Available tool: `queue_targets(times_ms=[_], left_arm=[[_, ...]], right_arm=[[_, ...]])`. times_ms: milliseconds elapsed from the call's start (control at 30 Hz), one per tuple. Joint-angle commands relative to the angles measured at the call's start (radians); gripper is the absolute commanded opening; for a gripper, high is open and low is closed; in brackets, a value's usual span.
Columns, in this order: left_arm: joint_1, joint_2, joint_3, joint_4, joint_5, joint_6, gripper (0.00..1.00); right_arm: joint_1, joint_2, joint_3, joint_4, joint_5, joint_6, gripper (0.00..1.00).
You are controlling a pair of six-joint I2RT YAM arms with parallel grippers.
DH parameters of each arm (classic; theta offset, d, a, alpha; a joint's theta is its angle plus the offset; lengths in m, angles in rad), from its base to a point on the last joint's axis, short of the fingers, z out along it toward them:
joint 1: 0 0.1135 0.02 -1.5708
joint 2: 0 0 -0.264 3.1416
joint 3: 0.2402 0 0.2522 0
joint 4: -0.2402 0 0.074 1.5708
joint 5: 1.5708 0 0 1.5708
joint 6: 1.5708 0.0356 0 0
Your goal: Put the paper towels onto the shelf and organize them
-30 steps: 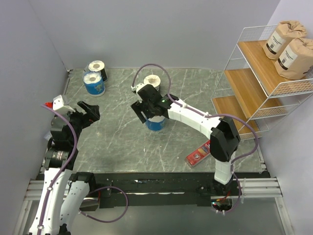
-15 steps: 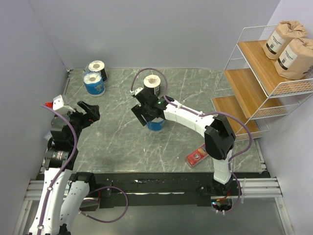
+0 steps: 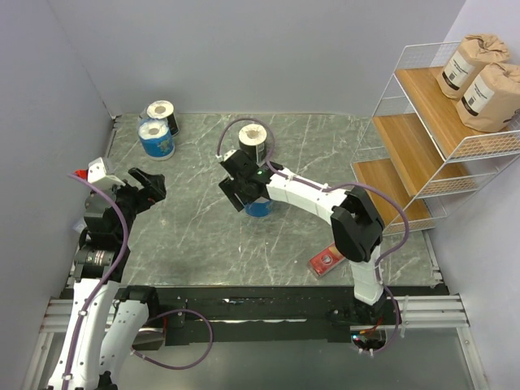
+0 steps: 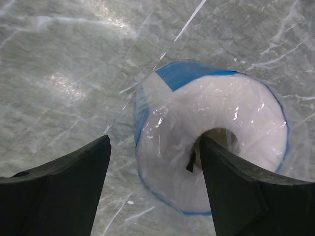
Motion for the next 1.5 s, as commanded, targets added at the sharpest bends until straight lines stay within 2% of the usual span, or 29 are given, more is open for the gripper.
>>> queue_targets(times_ms=[0,133,467,667,833,1033,1300,1467], left_arm=[[-0.002,-0.004,0.015,0.016,-0.015,-0.001,0.96],[-0.002,-0.002,0.014,0.014,-0.017,-0.001,0.96],[-0.002,-0.002,0.015,0.014,-0.017,-0.001,0.97],[-0.002,-0.004,0.015,0.016,-0.018,-0.001,0.96],[-0.002,-0.002,0.015,0.014,-0.020,-0.001,0.97],[-0.002,-0.007,0.015,0.016,-0.017,-0.002,0.96],[-0.002,-0.014,0.014,0.016,-0.014,-0.001,0.96],[-0.002,-0.011,0.015,0.017,-0.011,-0.001,0.96]], right_arm=[[0.007,0.019,0.033,0.021,0.045,-0.003,0.79],[0.007,0.037,0.031,0.027,0.049,-0.011,0.77],[0.005,0.008,-0.004,0.021,0.078,-0.077,0.53],[-0.003,-0.082,-0.039,-0.028,0.167,-0.149,0.45],[-0.033,-0.190,-0.044,-0.106,0.276,-0.198,0.44],[-0.090,-0.322,0.001,-0.215,0.498,-0.269,0.44],[-0.284,-0.474,0.030,-0.229,0.591,-0.367,0.43],[-0.334,-0.563,0.018,-0.166,0.588,-0.425,0.43]])
